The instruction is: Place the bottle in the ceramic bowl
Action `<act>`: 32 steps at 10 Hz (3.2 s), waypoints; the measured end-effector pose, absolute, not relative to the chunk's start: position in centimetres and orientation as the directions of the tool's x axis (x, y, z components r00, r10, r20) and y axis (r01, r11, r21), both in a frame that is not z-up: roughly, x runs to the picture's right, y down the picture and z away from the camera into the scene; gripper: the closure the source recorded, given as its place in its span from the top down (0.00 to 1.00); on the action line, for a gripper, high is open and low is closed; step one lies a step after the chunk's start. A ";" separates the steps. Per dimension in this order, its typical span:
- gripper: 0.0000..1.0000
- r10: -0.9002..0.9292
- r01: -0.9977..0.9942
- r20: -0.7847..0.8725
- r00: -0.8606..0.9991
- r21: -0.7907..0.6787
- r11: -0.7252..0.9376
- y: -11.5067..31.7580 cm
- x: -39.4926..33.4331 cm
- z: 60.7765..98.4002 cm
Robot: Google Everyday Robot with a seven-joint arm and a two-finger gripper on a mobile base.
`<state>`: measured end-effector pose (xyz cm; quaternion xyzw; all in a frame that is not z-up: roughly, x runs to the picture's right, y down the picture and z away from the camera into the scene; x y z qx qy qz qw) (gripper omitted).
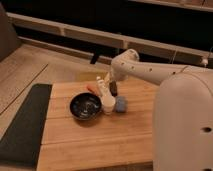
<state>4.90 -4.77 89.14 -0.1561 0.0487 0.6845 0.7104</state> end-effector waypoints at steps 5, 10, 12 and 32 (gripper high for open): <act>0.65 0.935 -0.971 -0.327 0.133 -0.232 0.057 -3.3 1.9 94.4; 0.59 0.874 -0.947 -0.429 0.228 -0.305 0.098 0.2 -0.7 98.3; 0.35 0.878 -0.946 -0.405 0.255 -0.291 0.141 -1.1 -0.1 99.1; 0.00 0.824 -0.768 -0.218 0.522 -0.540 0.344 0.6 -14.0 86.1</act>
